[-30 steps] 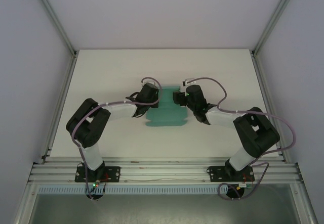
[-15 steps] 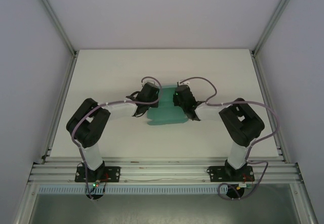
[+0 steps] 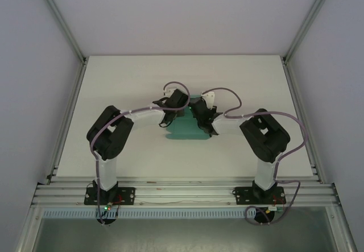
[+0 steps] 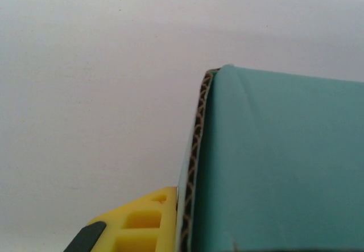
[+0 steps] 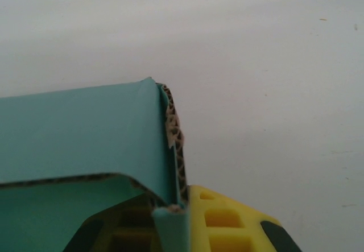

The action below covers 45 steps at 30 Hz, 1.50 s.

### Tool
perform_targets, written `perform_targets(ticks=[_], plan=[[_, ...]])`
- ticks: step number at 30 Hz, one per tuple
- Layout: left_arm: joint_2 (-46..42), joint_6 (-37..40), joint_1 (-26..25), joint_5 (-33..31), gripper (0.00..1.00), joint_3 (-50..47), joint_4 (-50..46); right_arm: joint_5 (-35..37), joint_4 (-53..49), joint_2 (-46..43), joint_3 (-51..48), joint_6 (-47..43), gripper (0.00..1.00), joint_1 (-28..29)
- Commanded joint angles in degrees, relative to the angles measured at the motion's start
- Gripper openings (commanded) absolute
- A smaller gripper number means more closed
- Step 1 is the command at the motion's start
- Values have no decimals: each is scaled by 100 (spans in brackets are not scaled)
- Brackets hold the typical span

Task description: Assemble paper box

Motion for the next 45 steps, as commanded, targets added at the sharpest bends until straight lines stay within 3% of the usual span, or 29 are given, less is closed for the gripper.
perform_targets(ticks=[1, 7, 12, 21, 22, 23, 27, 31, 34, 42, 45], plan=[[209, -724, 282, -929, 0, -52, -1196, 1631, -977, 75, 59, 726, 1, -235], [68, -399, 272, -305, 0, -79, -796, 1407, -1081, 22, 210, 650, 3, -241], [-229, -49, 272, 317, 0, -142, -332, 703, -661, -71, 217, 312, 17, -224], [-770, 540, 257, 645, 0, -134, -167, -2136, 683, -1216, -442, -769, 74, -196], [-833, 625, 262, 651, 0, -172, -155, -2354, 835, -1395, -565, -819, 84, -202], [-897, 709, 264, 637, 0, -190, -175, -2587, 963, -1622, -711, -859, 100, -201], [-1101, 1028, 264, 649, 0, -180, -275, -3092, 1063, -2521, -1170, -896, 100, -197], [-1393, 1673, 282, 850, 0, -179, -442, -3113, 924, -3588, -1602, -913, 100, -202], [-1675, 2831, 316, 1574, 0, -159, -699, -2714, 470, -4407, -1827, -806, 100, -211], [-2257, 6358, 225, 2856, 0, -111, -2846, -1865, -1019, -6049, -2295, -476, 100, -355], [-2184, 6878, 103, 2429, 0, 44, -3355, -1787, -1599, -6213, -2325, -416, 100, -396]])
